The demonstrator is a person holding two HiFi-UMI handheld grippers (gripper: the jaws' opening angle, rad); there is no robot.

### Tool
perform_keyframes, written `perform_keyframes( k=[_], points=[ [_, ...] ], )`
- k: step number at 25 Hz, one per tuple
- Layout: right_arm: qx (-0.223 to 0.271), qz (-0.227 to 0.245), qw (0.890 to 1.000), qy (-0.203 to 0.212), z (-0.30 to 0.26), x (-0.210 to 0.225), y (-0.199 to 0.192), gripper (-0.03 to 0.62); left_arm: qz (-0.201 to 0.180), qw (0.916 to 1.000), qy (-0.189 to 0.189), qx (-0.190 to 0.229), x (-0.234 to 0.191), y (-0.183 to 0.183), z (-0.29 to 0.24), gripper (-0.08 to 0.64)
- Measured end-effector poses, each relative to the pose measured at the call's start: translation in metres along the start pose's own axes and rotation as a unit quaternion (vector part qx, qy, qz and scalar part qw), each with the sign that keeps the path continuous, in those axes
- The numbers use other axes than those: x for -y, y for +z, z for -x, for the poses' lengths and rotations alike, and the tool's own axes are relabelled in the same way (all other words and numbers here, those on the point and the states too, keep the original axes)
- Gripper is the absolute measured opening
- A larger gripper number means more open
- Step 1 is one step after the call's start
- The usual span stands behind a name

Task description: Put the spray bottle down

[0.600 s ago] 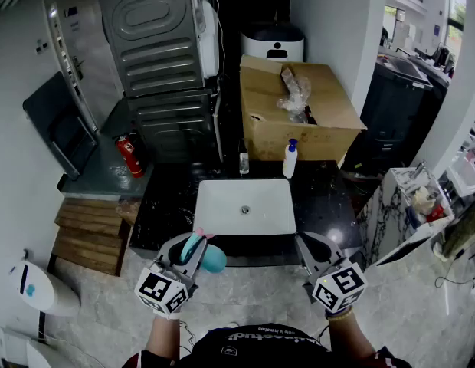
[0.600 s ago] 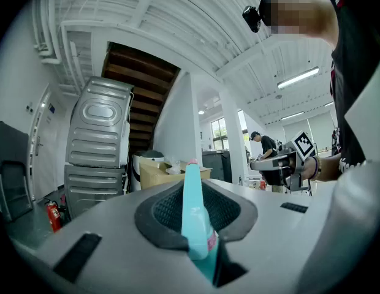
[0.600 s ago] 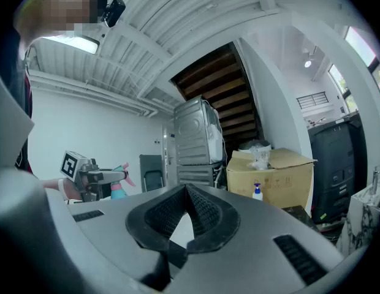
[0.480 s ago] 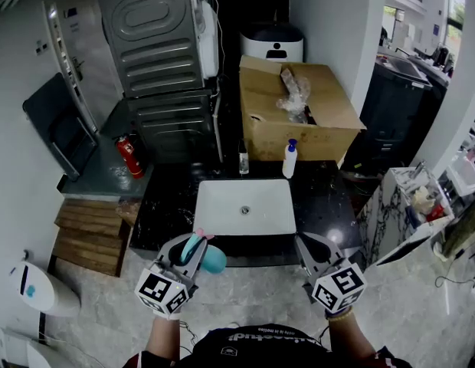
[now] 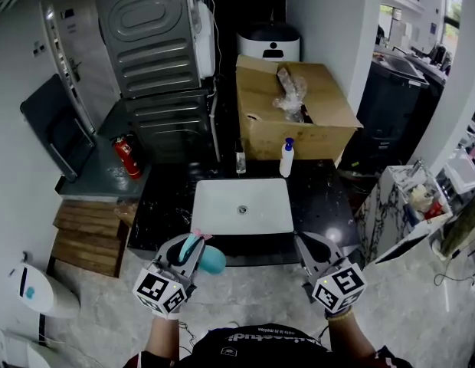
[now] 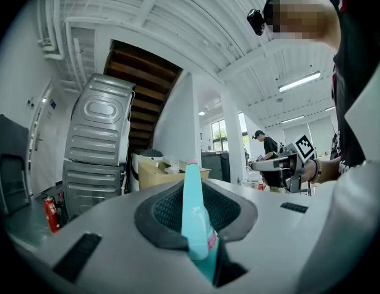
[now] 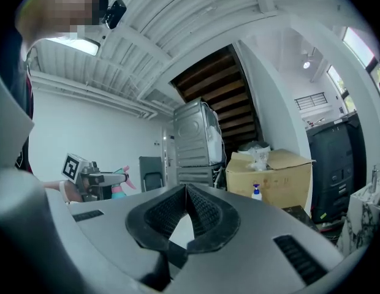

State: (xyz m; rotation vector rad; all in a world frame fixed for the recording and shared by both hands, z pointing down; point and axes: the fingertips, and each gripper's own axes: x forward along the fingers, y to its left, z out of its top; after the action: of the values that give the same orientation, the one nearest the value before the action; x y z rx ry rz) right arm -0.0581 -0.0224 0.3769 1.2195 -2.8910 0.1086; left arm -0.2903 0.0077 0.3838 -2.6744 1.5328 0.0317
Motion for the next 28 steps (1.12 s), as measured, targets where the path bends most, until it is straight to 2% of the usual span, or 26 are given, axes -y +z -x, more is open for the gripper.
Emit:
perform_keyframes(
  k=[10, 18, 23, 28],
  points=[
    [-0.01, -0.016, 1.0, 0.009, 0.017, 0.016, -0.007, 0.04, -0.004, 1.0, -0.003, -0.001, 0.021, 0.0, -0.014, 0.072],
    [-0.008, -0.027, 1.0, 0.008, 0.057, 0.046, -0.01, 0.04, -0.023, 0.9996, -0.016, -0.004, 0.064, 0.004, -0.04, 0.072],
    [-0.006, -0.037, 0.999, 0.007, 0.085, 0.069, -0.014, 0.04, -0.031, 0.9994, -0.01, -0.009, 0.094, 0.007, -0.054, 0.072],
    [-0.004, -0.054, 0.999, -0.001, 0.096, 0.087, -0.022, 0.04, -0.037, 0.9988, -0.023, -0.025, 0.106, 0.001, -0.066, 0.072]
  ],
)
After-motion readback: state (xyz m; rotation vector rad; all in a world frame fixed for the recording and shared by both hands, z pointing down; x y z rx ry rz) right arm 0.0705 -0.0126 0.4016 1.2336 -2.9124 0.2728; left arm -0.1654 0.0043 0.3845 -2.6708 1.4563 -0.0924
